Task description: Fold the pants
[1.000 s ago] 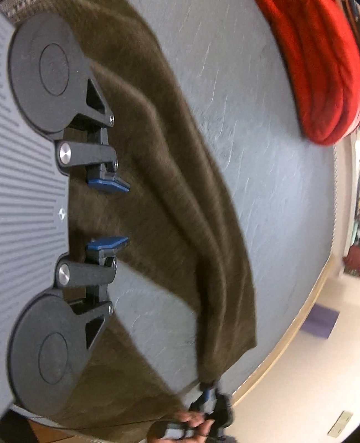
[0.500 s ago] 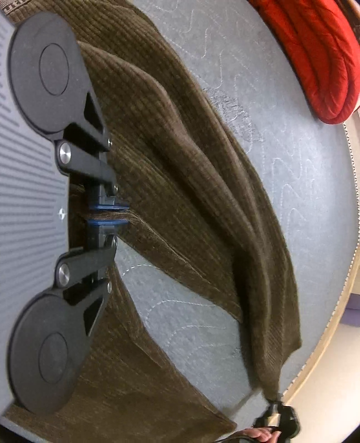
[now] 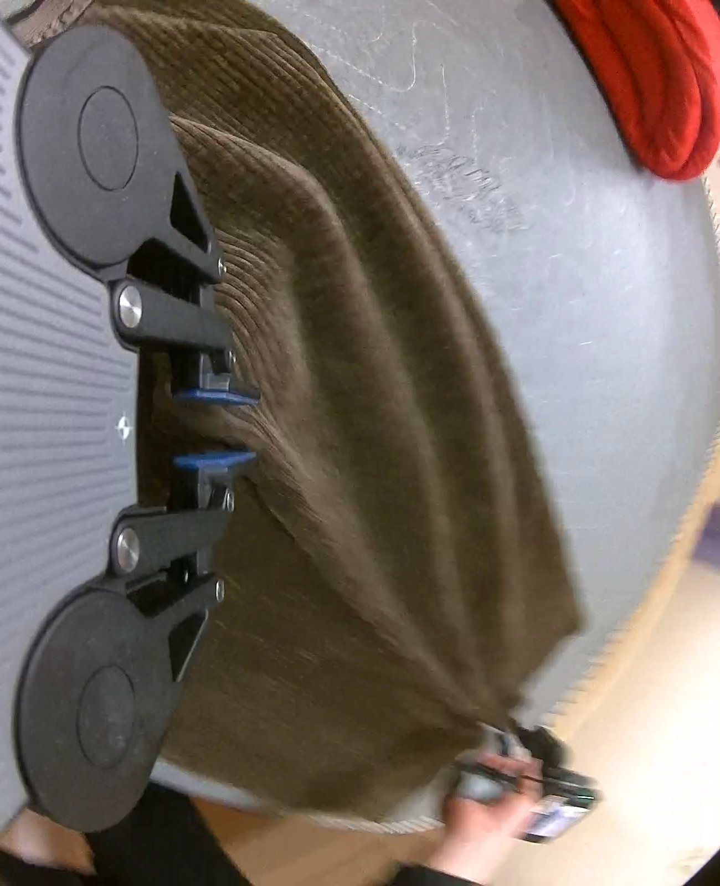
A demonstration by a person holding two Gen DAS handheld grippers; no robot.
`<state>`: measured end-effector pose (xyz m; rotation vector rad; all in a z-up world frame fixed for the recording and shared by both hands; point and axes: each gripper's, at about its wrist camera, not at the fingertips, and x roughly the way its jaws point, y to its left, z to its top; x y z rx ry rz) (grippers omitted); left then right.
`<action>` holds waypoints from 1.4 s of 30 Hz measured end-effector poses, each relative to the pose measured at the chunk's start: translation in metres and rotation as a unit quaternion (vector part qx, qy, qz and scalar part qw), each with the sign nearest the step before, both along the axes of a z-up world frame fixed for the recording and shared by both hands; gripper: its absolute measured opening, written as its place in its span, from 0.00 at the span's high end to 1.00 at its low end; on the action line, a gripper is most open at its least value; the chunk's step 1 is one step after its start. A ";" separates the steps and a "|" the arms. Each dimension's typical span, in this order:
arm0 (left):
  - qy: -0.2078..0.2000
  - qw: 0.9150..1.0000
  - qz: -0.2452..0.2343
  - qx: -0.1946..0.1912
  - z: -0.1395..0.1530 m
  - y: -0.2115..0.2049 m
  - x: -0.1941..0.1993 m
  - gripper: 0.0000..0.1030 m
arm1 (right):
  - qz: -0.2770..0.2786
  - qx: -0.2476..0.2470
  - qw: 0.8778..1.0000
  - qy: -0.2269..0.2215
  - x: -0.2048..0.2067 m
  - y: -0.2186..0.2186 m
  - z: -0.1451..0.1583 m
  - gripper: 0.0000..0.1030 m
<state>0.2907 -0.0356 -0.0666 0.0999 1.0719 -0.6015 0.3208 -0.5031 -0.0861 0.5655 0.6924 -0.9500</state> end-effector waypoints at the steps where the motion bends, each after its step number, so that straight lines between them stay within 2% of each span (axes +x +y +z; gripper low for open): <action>1: -0.004 1.000 0.017 -0.023 0.007 0.007 0.003 0.77 | 0.008 -0.029 0.999 -0.022 0.002 0.009 0.011 0.69; 2: -0.008 0.998 0.036 -0.041 0.013 0.014 0.007 0.75 | 0.027 -0.051 0.997 -0.052 0.007 0.021 0.022 0.56; 3: -0.014 0.997 0.057 -0.051 0.017 0.021 0.011 0.74 | 0.051 -0.054 0.994 -0.075 0.014 0.029 0.027 0.51; 5: -0.028 0.994 0.096 -0.040 0.019 0.028 0.020 0.74 | 0.125 -0.023 0.986 -0.112 0.032 0.046 0.030 0.49; 7: -0.027 0.989 0.139 -0.029 0.018 0.040 0.028 0.74 | 0.200 0.014 0.972 -0.119 0.058 0.071 0.022 0.49; 10: -0.028 0.981 0.191 -0.023 0.018 0.059 0.037 0.74 | 0.242 0.041 0.965 -0.091 0.092 0.100 0.002 0.49; 13: -0.038 0.973 0.229 -0.015 0.024 0.077 0.045 0.74 | 0.241 0.081 0.966 -0.050 0.127 0.115 -0.027 0.49; 15: -0.041 0.968 0.245 -0.014 0.026 0.087 0.051 0.74 | 0.226 0.068 0.972 0.004 0.150 0.127 -0.042 0.49; 17: -0.049 0.965 0.257 -0.005 0.029 0.094 0.054 0.74 | 0.214 0.017 0.976 0.039 0.164 0.144 -0.047 0.51; 18: -0.053 0.964 0.261 0.001 0.029 0.097 0.056 0.74 | 0.208 -0.003 0.977 0.054 0.173 0.149 -0.048 0.56; 19: -0.055 0.963 0.264 0.006 0.031 0.100 0.057 0.74 | 0.201 -0.025 0.976 0.075 0.181 0.154 -0.051 0.75; 21: -0.055 0.961 0.270 0.010 0.032 0.106 0.055 0.74 | 0.191 -0.044 0.977 0.086 0.192 0.152 -0.053 0.92; 23: -0.052 0.960 0.274 0.013 0.032 0.113 0.055 0.74 | 0.188 -0.048 0.980 0.049 0.195 0.140 -0.049 0.96; 25: -0.049 0.960 0.273 0.021 0.028 0.116 0.057 0.74 | 0.178 -0.075 0.981 -0.024 0.187 0.120 -0.034 0.96; 26: -0.047 0.960 0.275 0.024 0.027 0.118 0.056 0.74 | 0.178 -0.089 0.979 -0.044 0.188 0.118 -0.026 0.96; 27: -0.043 0.959 0.278 0.027 0.025 0.121 0.056 0.74 | 0.192 -0.086 0.976 -0.061 0.192 0.114 -0.021 0.96; 28: -0.038 0.959 0.280 0.030 0.023 0.123 0.057 0.74 | 0.206 -0.060 0.974 -0.073 0.195 0.108 -0.020 0.95; 29: -0.033 0.959 0.281 0.035 0.019 0.124 0.058 0.74 | 0.222 -0.029 0.972 -0.068 0.199 0.103 -0.020 0.93; 31: -0.021 0.957 0.286 0.048 0.013 0.127 0.060 0.74 | 0.239 -0.015 0.970 -0.033 0.201 0.102 -0.019 0.85; 33: -0.010 0.955 0.290 0.054 0.007 0.132 0.061 0.74 | 0.260 -0.028 0.964 -0.052 0.182 0.109 -0.006 0.83; 35: 0.003 0.954 0.294 0.059 -0.001 0.138 0.062 0.74 | 0.284 -0.033 0.956 -0.062 0.158 0.120 0.010 0.74; 38: 0.021 0.948 0.308 0.076 -0.017 0.156 0.064 0.74 | 0.317 -0.037 0.944 -0.083 0.115 0.135 0.034 0.73; 40: 0.038 0.941 0.322 0.102 -0.031 0.171 0.066 0.74 | 0.328 -0.039 0.940 -0.088 0.093 0.141 0.047 0.72; 41: 0.043 0.933 0.333 0.126 -0.040 0.181 0.066 0.78 | 0.333 -0.033 0.938 -0.091 0.075 0.144 0.056 0.72; 42: 0.049 0.926 0.343 0.152 -0.051 0.194 0.066 0.97 | 0.333 -0.028 0.938 -0.095 0.059 0.145 0.065 0.72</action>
